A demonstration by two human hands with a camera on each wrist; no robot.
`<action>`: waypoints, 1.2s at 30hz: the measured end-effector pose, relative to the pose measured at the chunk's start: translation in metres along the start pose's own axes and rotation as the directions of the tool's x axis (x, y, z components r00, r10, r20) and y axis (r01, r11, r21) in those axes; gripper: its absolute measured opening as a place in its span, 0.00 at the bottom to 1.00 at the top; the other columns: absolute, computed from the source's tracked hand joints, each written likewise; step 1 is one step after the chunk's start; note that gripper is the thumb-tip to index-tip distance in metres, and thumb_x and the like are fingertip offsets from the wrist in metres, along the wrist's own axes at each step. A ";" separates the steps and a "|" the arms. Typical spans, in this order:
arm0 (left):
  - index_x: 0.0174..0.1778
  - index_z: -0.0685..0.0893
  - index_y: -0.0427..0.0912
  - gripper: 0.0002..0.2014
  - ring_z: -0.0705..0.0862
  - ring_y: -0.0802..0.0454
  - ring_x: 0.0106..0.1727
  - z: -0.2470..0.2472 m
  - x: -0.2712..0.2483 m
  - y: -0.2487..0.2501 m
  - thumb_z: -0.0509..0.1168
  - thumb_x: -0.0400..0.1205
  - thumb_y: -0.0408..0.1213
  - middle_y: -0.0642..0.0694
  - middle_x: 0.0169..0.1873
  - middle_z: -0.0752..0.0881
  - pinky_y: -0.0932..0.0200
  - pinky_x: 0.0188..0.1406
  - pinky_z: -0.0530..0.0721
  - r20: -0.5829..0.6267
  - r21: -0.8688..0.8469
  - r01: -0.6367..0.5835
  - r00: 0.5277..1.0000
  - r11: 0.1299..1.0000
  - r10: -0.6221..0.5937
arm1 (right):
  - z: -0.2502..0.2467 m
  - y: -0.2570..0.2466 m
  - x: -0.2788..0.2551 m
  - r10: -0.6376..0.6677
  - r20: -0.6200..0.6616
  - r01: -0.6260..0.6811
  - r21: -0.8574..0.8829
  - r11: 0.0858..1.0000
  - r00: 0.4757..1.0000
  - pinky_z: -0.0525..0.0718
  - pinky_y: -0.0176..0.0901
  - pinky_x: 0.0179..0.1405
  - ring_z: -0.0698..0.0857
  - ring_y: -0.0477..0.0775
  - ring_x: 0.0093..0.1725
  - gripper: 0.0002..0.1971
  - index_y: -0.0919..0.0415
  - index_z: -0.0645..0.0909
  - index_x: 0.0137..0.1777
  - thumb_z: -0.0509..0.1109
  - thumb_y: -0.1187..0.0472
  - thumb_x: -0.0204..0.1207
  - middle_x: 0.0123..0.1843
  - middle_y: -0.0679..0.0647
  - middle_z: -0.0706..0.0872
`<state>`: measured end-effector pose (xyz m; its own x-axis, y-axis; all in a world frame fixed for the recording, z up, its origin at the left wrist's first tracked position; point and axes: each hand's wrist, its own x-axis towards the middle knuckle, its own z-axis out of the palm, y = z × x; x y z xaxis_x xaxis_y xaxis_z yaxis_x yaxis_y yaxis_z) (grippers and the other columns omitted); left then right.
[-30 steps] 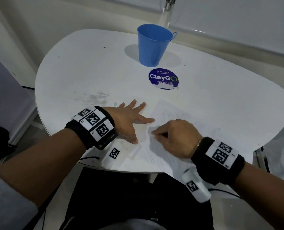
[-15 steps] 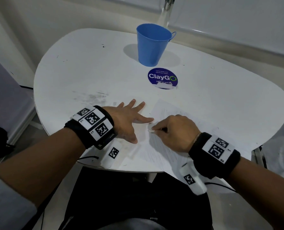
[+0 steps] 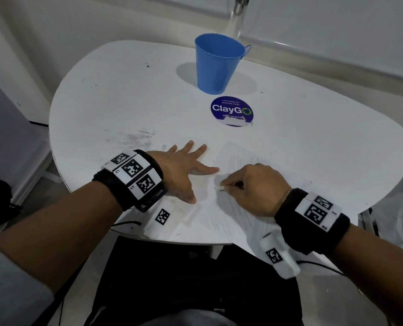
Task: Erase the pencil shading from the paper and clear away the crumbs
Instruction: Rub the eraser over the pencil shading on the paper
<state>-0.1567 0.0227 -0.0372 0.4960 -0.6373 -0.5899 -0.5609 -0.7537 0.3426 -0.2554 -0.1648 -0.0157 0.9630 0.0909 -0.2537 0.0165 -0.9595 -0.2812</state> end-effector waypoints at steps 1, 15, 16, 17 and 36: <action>0.85 0.48 0.76 0.47 0.22 0.57 0.83 0.000 0.000 0.000 0.73 0.80 0.49 0.58 0.86 0.28 0.48 0.83 0.28 0.000 -0.001 -0.001 1.000 1.000 0.001 | 0.000 0.001 0.000 0.011 -0.021 -0.011 -0.005 1.000 1.000 0.78 0.38 0.49 0.87 0.49 0.56 0.12 0.42 0.89 0.60 0.66 0.53 0.83 0.56 0.39 0.90; 0.85 0.49 0.76 0.46 0.23 0.58 0.83 0.000 -0.003 0.002 0.73 0.80 0.47 0.59 0.86 0.29 0.50 0.83 0.29 -0.018 -0.003 0.009 1.000 1.000 -0.009 | 0.007 -0.008 -0.016 -0.089 0.112 0.089 0.008 0.996 0.990 0.84 0.43 0.52 0.88 0.46 0.51 0.12 0.41 0.89 0.58 0.66 0.52 0.82 0.53 0.37 0.91; 0.85 0.49 0.76 0.46 0.23 0.58 0.83 0.000 -0.003 0.002 0.73 0.80 0.47 0.59 0.86 0.29 0.50 0.83 0.29 -0.018 -0.001 0.007 1.000 1.000 -0.007 | 0.004 -0.004 -0.011 -0.042 0.066 0.040 0.018 0.999 0.997 0.84 0.42 0.52 0.88 0.46 0.52 0.11 0.40 0.89 0.58 0.66 0.51 0.82 0.53 0.37 0.91; 0.84 0.49 0.77 0.46 0.23 0.58 0.83 0.000 -0.002 0.002 0.73 0.80 0.47 0.59 0.86 0.29 0.49 0.83 0.29 -0.018 0.002 0.006 1.000 1.000 -0.006 | 0.002 0.000 -0.007 -0.002 0.013 0.002 0.026 1.000 1.000 0.83 0.41 0.53 0.88 0.47 0.53 0.11 0.40 0.89 0.59 0.66 0.51 0.82 0.53 0.38 0.91; 0.84 0.49 0.78 0.43 0.24 0.59 0.84 0.004 -0.003 -0.005 0.71 0.82 0.54 0.63 0.86 0.31 0.47 0.86 0.30 -0.056 -0.051 -0.041 0.998 0.998 0.038 | 0.016 0.023 0.008 0.102 -0.049 -0.096 0.114 0.989 0.994 0.75 0.37 0.46 0.80 0.43 0.42 0.14 0.41 0.86 0.65 0.67 0.51 0.82 0.34 0.34 0.79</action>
<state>-0.1577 0.0294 -0.0401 0.5105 -0.6736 -0.5344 -0.5465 -0.7340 0.4032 -0.2513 -0.1814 -0.0388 0.9716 -0.0206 -0.2357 -0.1068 -0.9271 -0.3593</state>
